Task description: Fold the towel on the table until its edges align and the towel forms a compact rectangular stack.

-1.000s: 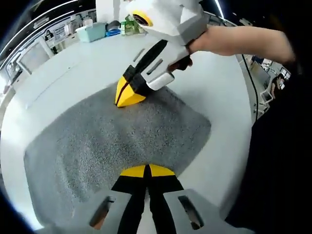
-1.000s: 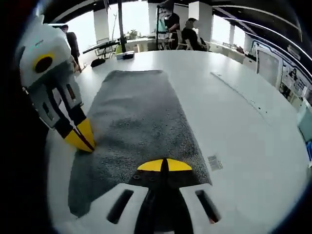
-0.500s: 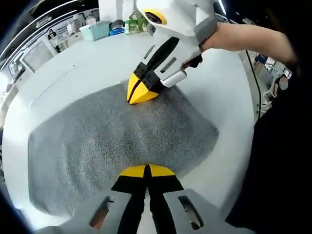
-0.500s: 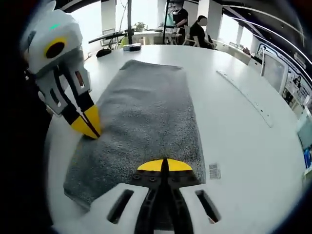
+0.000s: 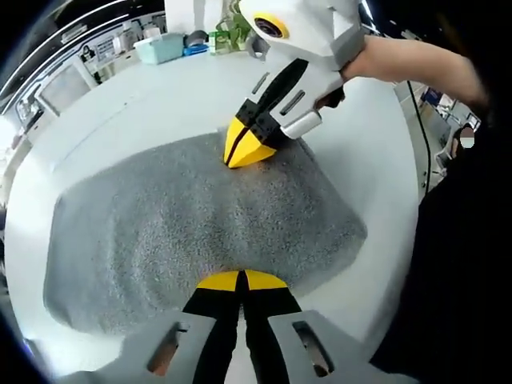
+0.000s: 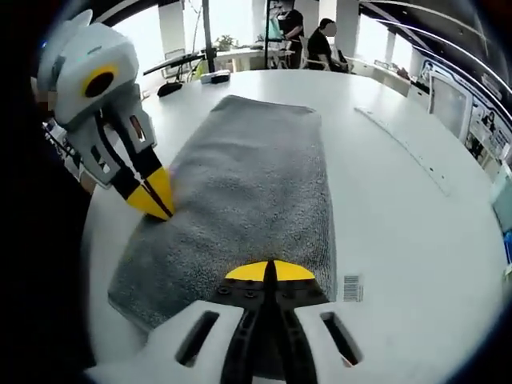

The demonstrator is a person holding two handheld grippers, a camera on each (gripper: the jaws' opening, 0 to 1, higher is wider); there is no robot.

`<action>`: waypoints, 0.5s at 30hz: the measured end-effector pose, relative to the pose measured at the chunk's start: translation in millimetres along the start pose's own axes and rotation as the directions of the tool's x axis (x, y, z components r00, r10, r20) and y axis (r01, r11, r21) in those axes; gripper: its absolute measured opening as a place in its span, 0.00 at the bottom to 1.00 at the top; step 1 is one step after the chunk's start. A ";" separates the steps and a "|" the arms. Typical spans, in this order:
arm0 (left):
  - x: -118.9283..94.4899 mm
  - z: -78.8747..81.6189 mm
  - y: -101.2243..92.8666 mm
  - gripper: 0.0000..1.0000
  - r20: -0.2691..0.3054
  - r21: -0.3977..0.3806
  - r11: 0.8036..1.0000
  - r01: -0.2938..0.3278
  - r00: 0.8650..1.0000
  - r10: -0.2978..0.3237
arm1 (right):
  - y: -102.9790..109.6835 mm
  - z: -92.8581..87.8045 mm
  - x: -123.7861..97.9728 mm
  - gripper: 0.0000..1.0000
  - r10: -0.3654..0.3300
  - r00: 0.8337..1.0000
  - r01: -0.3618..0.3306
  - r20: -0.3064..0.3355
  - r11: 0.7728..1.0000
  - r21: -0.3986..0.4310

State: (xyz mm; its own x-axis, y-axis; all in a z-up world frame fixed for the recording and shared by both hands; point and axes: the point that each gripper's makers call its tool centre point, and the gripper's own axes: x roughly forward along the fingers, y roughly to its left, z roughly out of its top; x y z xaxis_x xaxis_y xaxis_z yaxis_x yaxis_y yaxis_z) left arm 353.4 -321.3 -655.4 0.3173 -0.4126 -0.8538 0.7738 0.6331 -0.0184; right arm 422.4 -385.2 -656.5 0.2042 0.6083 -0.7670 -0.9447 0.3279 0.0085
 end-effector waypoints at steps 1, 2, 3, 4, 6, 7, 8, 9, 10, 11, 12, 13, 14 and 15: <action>-0.3 -0.5 1.2 0.01 -0.003 -0.004 1.000 0.002 1.000 -0.002 | 1.0 -0.5 -0.4 0.00 0.003 1.000 -0.003 -0.004 1.000 0.001; -0.3 -0.8 1.9 0.01 -0.005 -0.005 1.000 0.001 1.000 -0.001 | 1.7 -1.0 -0.8 0.00 0.005 1.000 -0.005 -0.006 1.000 0.004; -0.5 -1.2 2.4 0.01 -0.007 -0.005 1.000 -0.003 1.000 0.003 | 2.5 -1.4 -1.4 0.00 0.006 1.000 -0.006 -0.007 1.000 0.008; -0.7 -1.4 3.2 0.01 -0.007 -0.007 1.000 -0.010 1.000 0.010 | 3.1 -1.9 -1.8 0.00 0.004 1.000 -0.004 -0.004 1.000 0.018; -1.1 -2.0 3.6 0.01 -0.001 -0.009 1.000 -0.016 1.000 0.016 | 3.6 -2.3 -2.6 0.00 -0.001 1.000 0.001 0.006 0.999 0.042; -1.2 -2.3 3.8 0.01 0.001 -0.009 1.000 -0.017 1.000 0.017 | 3.8 -3.3 -3.3 0.00 -0.001 1.000 0.000 0.011 0.998 0.057; -1.8 -2.4 4.5 0.01 0.000 -0.009 1.000 -0.016 1.000 0.016 | 4.6 -3.9 -3.9 0.00 0.003 1.000 -0.003 0.012 0.998 0.065; -1.9 -2.7 5.1 0.01 -0.002 -0.008 1.000 -0.017 1.000 0.017 | 6.2 -4.8 -4.6 0.00 0.007 1.000 -0.008 0.013 0.997 0.081; -1.9 -3.0 6.2 0.01 -0.005 -0.006 1.000 -0.020 1.000 0.020 | 6.8 -5.2 -5.0 0.00 0.008 1.000 -0.009 0.015 0.996 0.087; -2.0 -3.1 6.7 0.01 -0.007 -0.005 1.000 -0.023 1.000 0.023 | 8.0 -5.8 -5.5 0.00 0.006 1.000 -0.008 0.018 0.996 0.090; -2.0 -3.2 6.6 0.01 -0.006 -0.005 1.000 -0.026 1.000 0.026 | 8.7 -6.1 -5.7 0.00 0.003 1.000 -0.005 0.021 0.996 0.090; -2.0 -3.2 6.6 0.01 -0.003 -0.007 1.000 -0.028 1.000 0.028 | 9.3 -6.1 -5.8 0.00 -0.001 1.000 -0.001 0.023 0.996 0.090; -2.0 -3.3 6.6 0.01 -0.001 -0.008 1.000 -0.029 1.000 0.029 | 9.7 -6.0 -5.9 0.00 -0.007 1.000 0.005 0.024 0.996 0.090; -2.2 -3.4 7.0 0.01 -0.001 -0.005 1.000 -0.029 1.000 0.029 | 9.7 -6.1 -5.9 0.00 -0.010 1.000 0.007 0.023 0.996 0.092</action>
State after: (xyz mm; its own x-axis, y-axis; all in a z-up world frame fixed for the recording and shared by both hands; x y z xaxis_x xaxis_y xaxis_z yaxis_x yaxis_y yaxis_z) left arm 356.3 -313.7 -655.5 0.3390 -0.3938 -0.8544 0.7619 0.6477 0.0038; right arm 410.4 -390.0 -655.7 0.2191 0.6217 -0.7520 -0.9156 0.3974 0.0618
